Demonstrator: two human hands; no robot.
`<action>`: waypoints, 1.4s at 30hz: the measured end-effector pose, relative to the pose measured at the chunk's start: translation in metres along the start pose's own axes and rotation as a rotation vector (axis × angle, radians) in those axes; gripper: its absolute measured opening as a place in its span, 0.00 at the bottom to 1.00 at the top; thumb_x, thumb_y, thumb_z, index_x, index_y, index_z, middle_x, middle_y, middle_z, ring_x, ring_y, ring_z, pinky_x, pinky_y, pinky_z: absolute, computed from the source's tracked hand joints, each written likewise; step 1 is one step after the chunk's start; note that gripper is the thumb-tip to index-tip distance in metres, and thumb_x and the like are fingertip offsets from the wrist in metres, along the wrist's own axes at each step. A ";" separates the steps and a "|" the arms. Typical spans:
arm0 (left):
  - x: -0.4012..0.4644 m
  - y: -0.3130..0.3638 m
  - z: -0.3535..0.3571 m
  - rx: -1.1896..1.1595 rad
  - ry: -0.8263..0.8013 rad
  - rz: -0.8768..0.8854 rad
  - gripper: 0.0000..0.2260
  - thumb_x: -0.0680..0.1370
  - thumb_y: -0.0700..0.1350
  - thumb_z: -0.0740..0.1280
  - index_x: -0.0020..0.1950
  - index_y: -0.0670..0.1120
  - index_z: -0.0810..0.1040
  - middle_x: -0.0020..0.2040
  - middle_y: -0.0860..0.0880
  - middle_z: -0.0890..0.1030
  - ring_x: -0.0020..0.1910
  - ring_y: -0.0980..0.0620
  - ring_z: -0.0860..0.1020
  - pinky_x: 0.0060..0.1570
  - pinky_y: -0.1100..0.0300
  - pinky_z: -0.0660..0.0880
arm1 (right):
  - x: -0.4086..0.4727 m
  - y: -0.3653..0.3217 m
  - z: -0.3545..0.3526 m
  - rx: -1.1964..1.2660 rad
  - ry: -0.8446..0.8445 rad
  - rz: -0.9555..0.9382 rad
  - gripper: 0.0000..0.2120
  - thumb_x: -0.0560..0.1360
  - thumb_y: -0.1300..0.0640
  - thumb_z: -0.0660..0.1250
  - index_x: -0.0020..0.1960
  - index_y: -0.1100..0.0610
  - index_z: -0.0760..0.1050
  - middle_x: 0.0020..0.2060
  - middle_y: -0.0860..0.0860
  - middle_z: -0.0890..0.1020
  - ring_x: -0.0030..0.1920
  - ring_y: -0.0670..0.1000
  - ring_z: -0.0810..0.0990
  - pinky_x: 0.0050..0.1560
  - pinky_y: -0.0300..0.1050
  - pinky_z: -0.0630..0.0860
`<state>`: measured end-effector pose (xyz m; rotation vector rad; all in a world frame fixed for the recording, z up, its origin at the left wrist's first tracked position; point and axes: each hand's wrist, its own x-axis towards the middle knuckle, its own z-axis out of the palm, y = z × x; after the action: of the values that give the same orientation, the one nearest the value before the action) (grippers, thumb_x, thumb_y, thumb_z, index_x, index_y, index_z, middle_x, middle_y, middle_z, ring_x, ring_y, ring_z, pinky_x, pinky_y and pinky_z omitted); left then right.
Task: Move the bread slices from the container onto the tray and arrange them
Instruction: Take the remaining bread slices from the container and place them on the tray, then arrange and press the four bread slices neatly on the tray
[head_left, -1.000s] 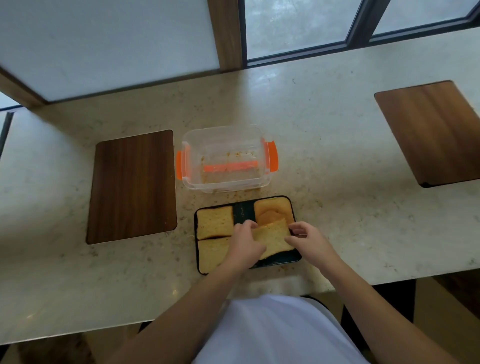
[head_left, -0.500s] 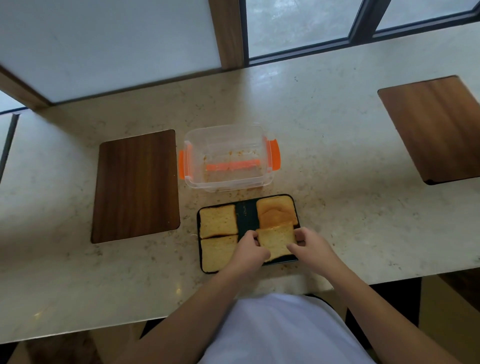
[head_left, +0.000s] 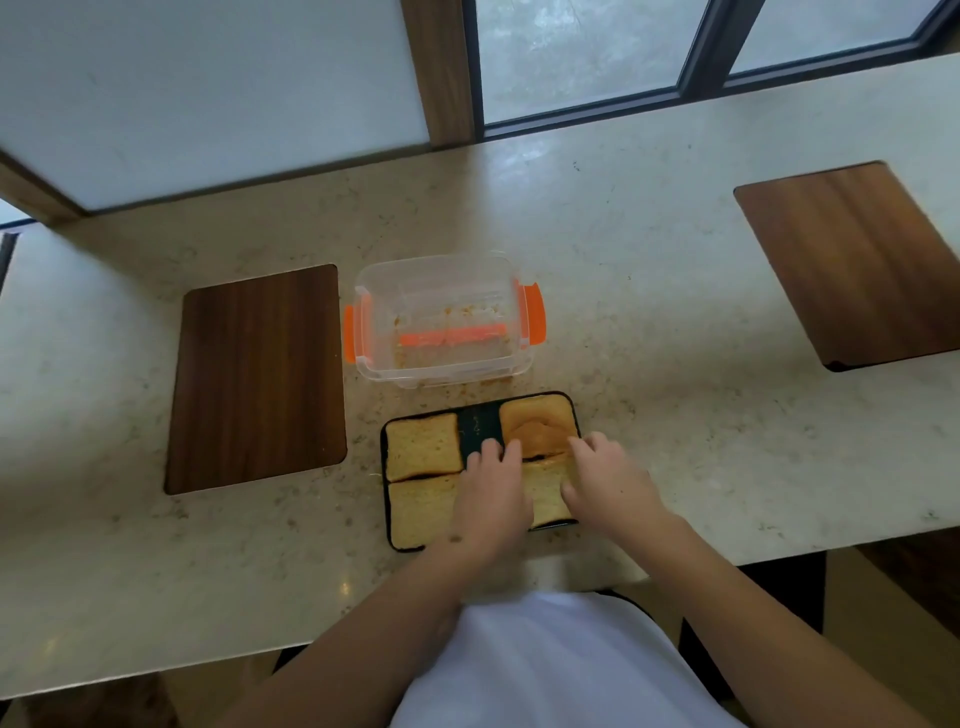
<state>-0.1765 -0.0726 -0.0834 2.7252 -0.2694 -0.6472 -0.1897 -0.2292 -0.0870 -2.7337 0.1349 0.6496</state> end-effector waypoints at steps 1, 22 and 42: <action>-0.001 0.002 0.002 0.077 0.041 0.075 0.19 0.75 0.40 0.67 0.66 0.45 0.70 0.62 0.44 0.72 0.55 0.46 0.72 0.53 0.54 0.75 | 0.001 -0.003 0.002 -0.059 0.016 -0.039 0.21 0.78 0.51 0.63 0.69 0.55 0.70 0.63 0.54 0.74 0.61 0.55 0.73 0.52 0.48 0.75; -0.001 -0.006 0.011 -0.603 -0.162 -0.320 0.11 0.74 0.42 0.67 0.56 0.50 0.73 0.47 0.53 0.75 0.43 0.54 0.76 0.44 0.53 0.79 | -0.012 0.009 0.025 0.139 -0.024 0.096 0.11 0.78 0.51 0.63 0.56 0.55 0.71 0.49 0.50 0.71 0.48 0.51 0.73 0.42 0.43 0.70; 0.001 -0.109 -0.044 -0.298 0.145 -0.354 0.23 0.79 0.45 0.64 0.73 0.41 0.68 0.70 0.42 0.72 0.67 0.45 0.71 0.63 0.51 0.69 | 0.026 -0.049 0.013 0.387 -0.144 0.014 0.22 0.78 0.46 0.66 0.68 0.53 0.72 0.57 0.46 0.73 0.52 0.47 0.76 0.48 0.43 0.73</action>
<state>-0.1437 0.0405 -0.0853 2.5285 0.3263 -0.5241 -0.1641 -0.1787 -0.0949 -2.3103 0.2209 0.7357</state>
